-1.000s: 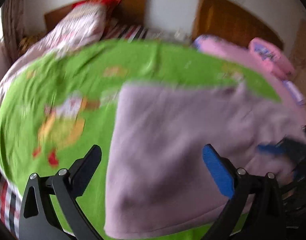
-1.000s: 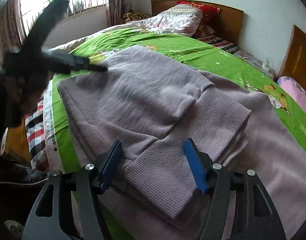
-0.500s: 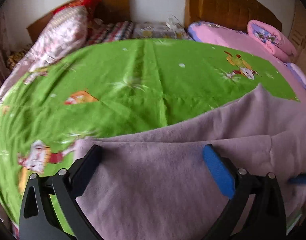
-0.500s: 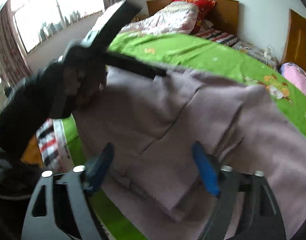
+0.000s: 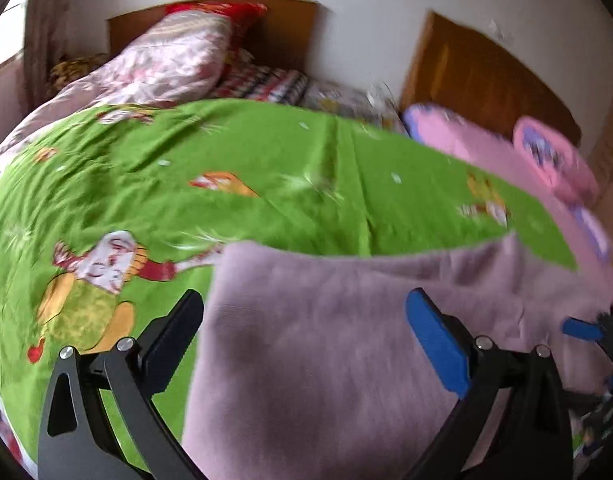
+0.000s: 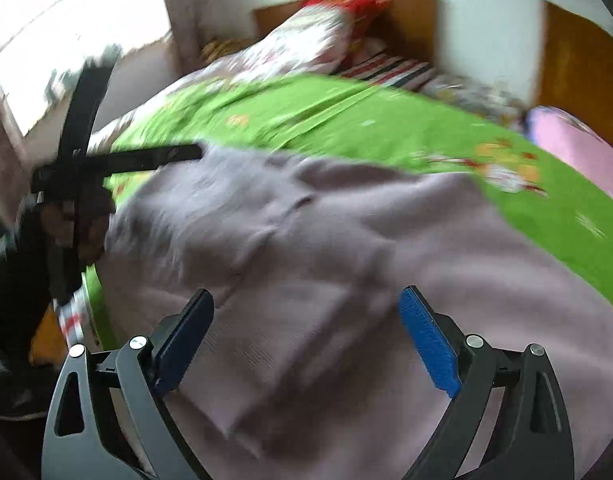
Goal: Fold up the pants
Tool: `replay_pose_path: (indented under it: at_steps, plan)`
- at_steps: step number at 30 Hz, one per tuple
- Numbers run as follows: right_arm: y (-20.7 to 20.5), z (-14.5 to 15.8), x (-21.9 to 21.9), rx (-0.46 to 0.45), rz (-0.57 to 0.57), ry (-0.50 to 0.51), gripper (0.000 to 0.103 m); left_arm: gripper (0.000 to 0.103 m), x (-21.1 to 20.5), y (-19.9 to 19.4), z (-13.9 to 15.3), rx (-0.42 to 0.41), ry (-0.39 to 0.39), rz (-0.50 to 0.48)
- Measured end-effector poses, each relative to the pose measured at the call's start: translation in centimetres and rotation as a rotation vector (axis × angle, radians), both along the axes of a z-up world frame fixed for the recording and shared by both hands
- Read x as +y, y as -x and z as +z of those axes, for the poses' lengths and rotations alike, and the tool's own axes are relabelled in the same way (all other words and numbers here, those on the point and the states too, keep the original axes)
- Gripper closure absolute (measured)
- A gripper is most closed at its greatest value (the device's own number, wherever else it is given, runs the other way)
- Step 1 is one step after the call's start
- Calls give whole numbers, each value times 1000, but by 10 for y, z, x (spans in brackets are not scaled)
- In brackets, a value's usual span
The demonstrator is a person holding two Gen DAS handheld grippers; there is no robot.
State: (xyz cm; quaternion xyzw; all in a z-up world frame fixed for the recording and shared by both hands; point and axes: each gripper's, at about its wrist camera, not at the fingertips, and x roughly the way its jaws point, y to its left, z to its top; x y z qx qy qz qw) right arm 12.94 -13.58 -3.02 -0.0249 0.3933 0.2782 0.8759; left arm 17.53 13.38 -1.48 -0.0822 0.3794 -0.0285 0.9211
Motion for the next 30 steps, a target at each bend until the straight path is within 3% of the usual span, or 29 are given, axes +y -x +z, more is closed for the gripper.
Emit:
replay_pose_path:
  at_steps: [3, 6, 8, 11, 15, 20, 24, 27, 30]
  plan:
    - [24, 20, -63, -57, -202, -112, 12, 2, -7, 33, 23, -172, -20, 36]
    - [66, 27, -149, -83, -456, -249, 12, 2, -23, 54, 41, -233, -9, -26]
    - [99, 24, -199, -77, -607, -370, 12, 2, -45, 64, 46, -242, -13, -103]
    - [157, -8, -276, 4, -835, -637, 12, 2, -77, 71, 43, -218, -34, -194]
    - [190, -48, -318, 124, -959, -803, 12, 2, -119, 72, 20, -132, -74, -276]
    - [165, -67, -320, 237, -909, -752, 11, 2, -145, 64, -6, -28, -138, -317]
    - [133, -59, -303, 291, -856, -647, 9, 2, -150, 55, -30, 76, -170, -303]
    - [114, -53, -297, 319, -856, -554, 7, 1, -147, 58, -35, 54, -164, -297]
    - [109, -59, -312, 300, -884, -621, 7, 1, -144, 58, -35, 56, -161, -293]
